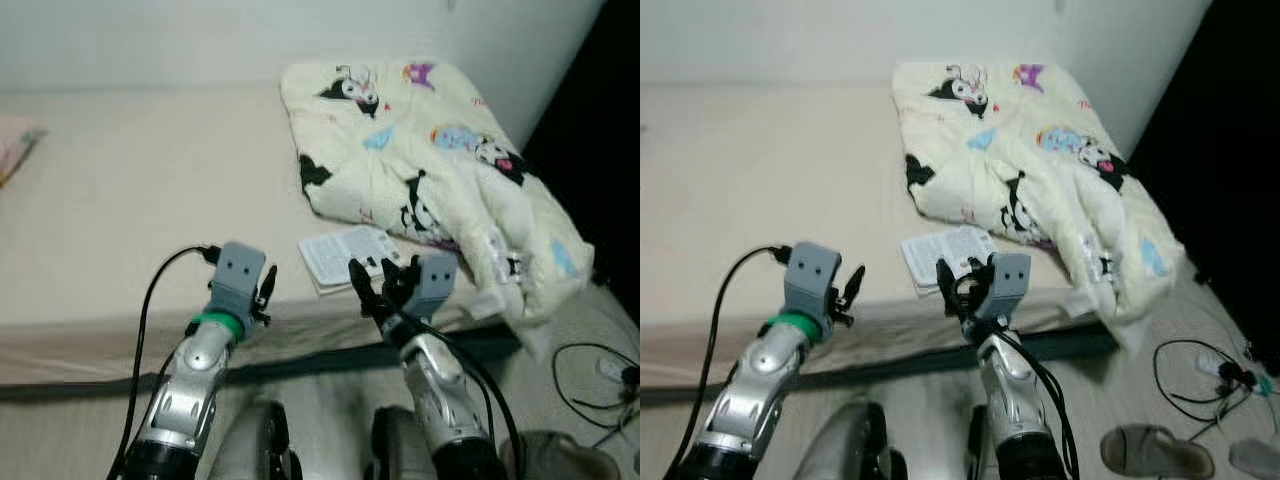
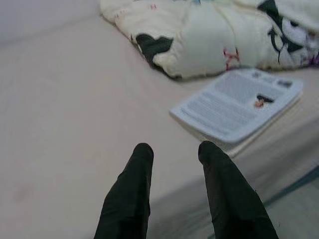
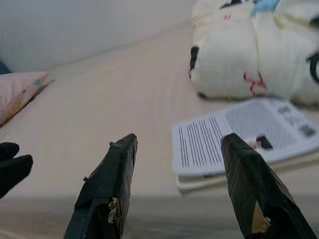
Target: Clean up the room
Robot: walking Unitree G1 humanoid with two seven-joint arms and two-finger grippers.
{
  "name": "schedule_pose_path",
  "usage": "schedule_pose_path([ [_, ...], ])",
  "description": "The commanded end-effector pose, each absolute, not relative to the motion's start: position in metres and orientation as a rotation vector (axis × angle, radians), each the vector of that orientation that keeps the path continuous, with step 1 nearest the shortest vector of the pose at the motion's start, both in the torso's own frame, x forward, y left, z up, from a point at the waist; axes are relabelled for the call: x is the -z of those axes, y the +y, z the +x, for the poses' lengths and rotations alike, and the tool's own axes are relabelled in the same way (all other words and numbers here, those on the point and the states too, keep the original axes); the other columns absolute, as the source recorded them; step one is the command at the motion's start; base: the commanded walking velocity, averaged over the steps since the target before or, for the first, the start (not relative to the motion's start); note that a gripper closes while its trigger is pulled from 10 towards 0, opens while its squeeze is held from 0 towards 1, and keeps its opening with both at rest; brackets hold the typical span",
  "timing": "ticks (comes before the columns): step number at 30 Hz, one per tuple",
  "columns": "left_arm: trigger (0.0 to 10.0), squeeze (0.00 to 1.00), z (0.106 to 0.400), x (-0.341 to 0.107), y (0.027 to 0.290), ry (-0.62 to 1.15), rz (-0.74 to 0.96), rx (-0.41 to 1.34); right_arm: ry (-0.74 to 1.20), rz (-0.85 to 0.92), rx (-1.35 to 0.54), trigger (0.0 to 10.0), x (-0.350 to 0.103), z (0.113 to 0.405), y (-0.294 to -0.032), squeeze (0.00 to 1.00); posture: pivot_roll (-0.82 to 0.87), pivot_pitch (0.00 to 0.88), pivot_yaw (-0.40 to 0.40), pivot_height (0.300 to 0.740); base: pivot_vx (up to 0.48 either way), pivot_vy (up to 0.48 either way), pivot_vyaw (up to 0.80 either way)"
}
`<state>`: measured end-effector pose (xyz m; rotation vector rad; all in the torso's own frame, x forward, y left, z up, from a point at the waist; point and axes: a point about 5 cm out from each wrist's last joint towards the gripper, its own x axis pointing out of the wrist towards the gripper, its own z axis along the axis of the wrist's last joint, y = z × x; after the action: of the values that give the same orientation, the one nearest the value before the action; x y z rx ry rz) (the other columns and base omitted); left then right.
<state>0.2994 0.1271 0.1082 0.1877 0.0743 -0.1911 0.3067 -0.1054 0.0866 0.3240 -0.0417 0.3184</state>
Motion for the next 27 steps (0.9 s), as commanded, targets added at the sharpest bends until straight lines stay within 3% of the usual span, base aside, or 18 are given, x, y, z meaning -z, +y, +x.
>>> schedule_pose_path([
  [1,10.0,0.0,0.296,-0.105,0.128,0.091,0.198,0.193,-0.022,0.35,-0.333,10.0,-0.084,0.305,-0.104,0.0,-0.01,0.05,0.078,0.55,0.0,0.0,0.0],
  [11,10.0,0.0,0.29,-0.103,0.129,0.105,0.203,0.197,0.008,0.396,-0.456,10.0,-0.084,0.303,-0.091,0.0,0.0,0.091,0.09,0.5,0.0,0.0,0.0],
  [16,10.0,0.0,0.288,-0.104,0.134,0.112,0.21,0.185,0.01,0.469,-0.477,10.0,-0.093,0.315,-0.089,0.0,0.02,0.114,0.092,0.465,0.0,0.0,0.0],
  [24,10.0,0.0,0.287,-0.106,0.139,0.112,0.218,0.173,0.006,0.539,-0.483,10.0,-0.102,0.327,-0.091,0.0,0.04,0.129,0.091,0.46,0.0,0.0,0.0],
  [27,10.0,0.0,0.288,-0.116,0.146,0.09,0.228,0.149,0.028,0.684,-0.516,10.0,-0.115,0.347,-0.091,0.0,0.08,0.132,0.093,0.46,0.0,0.0,0.0],
])
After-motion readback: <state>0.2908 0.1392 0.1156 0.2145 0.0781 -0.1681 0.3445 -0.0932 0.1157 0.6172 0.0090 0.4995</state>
